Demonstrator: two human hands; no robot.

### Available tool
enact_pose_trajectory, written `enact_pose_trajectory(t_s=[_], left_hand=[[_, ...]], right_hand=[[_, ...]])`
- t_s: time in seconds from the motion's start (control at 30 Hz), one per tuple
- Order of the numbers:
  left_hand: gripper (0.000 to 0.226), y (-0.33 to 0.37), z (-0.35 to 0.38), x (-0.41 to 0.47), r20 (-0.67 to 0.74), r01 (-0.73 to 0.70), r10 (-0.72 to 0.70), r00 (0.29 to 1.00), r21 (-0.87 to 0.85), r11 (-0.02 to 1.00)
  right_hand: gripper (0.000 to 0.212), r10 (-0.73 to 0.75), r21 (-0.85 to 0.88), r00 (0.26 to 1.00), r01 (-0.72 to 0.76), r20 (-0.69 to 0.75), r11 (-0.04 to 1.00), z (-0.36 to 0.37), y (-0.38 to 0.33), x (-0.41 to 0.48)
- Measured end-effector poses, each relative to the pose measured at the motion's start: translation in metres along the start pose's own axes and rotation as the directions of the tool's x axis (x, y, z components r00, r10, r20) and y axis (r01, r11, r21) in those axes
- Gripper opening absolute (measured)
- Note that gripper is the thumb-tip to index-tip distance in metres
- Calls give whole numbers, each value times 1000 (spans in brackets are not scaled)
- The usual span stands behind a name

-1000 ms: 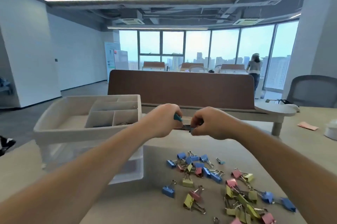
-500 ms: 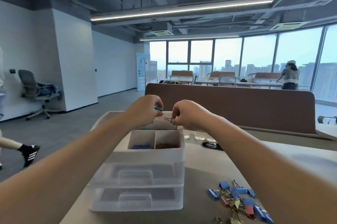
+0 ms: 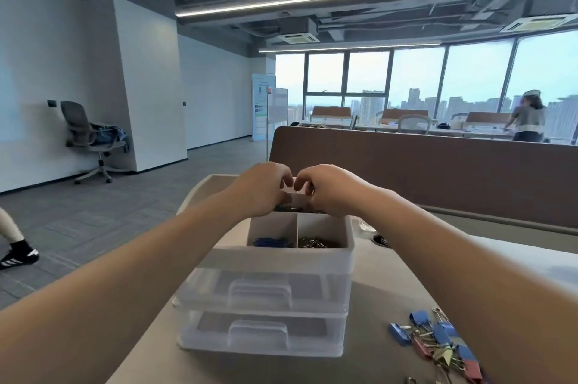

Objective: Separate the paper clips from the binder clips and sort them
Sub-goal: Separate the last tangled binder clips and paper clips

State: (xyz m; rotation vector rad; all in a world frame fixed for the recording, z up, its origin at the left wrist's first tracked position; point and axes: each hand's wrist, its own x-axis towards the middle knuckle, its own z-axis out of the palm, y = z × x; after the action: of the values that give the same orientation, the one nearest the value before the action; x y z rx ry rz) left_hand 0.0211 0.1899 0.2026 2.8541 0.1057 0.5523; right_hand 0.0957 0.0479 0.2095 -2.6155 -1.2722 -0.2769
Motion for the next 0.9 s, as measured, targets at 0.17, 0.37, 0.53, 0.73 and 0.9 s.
enact_pose_trajectory(t_s=[0.17,0.37,0.53,0.73,0.9], left_hand=[[23,8,0,-5,-63,-43,43,997,7,999],[9,26,5,-16,-83,-84,82,993,-29,996],[6,54,14,-27,-96,-124,117,988,-71,990],[8,108,28,-56,-100,-257,242,965,-175,951],[9,142,72,-77,-21,-339,342,939,-211,917]], right_hand=[[36,6,33,1000,-6,-2,999,-1,4,-6],[31,15,26,997,-13,-71,1000,-7,12,-30],[27,67,82,974,-51,-216,995,-12,29,-73],[22,154,73,973,-143,-174,987,-11,57,-137],[19,240,32,968,-238,-77,971,14,80,-189]])
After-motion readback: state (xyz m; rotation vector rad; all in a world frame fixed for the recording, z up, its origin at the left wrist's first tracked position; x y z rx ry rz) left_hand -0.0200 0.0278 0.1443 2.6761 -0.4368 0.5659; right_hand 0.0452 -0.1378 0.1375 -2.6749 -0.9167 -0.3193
